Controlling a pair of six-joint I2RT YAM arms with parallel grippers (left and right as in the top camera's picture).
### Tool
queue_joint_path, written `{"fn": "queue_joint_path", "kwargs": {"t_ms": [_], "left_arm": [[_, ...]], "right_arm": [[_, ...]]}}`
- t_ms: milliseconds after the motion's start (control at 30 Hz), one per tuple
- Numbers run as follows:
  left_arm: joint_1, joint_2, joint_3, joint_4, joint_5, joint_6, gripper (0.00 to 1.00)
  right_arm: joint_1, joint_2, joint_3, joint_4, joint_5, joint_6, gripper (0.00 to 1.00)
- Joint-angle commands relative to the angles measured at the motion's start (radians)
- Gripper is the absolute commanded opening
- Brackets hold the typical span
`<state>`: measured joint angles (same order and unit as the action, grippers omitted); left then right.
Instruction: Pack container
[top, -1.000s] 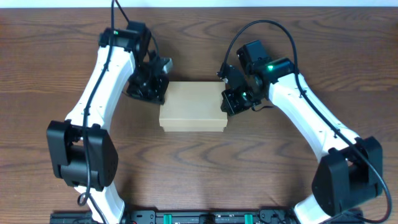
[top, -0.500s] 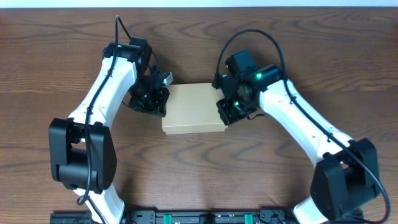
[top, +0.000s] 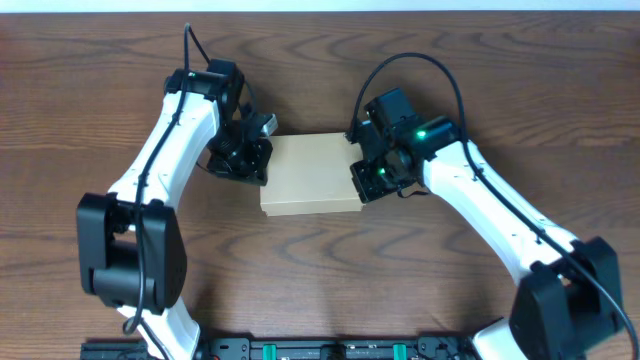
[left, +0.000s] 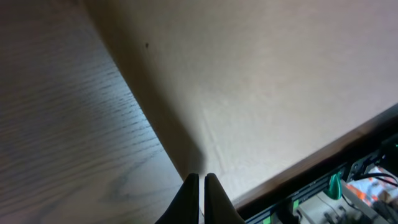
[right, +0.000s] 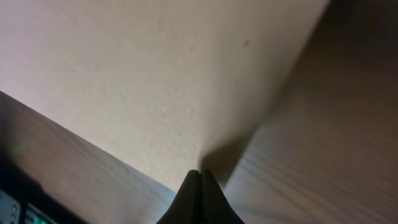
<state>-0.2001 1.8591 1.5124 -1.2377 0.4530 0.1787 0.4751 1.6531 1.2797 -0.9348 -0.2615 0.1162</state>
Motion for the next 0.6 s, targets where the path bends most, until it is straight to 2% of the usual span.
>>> {"fn": "queue_joint_path", "kwargs": {"t_ms": [0,200,400,567], "left_arm": [[-0.001,-0.145,0.053,-0.005,-0.020,-0.015,0.06],[-0.002,-0.441,0.058,-0.005,-0.020,0.002,0.06],[-0.002,-0.676,0.043,-0.071,-0.045,0.002,0.06],[-0.002,-0.863,-0.101,-0.084,-0.032,0.027,0.06]], "right_arm": [[0.010,-0.143,0.083,0.008,0.064,0.014,0.01],[0.010,-0.360,0.098,0.010,0.116,0.014,0.02],[0.011,-0.496,0.097,-0.121,0.117,0.019,0.01],[0.011,-0.605,0.028,-0.225,0.175,0.091,0.02]]}}
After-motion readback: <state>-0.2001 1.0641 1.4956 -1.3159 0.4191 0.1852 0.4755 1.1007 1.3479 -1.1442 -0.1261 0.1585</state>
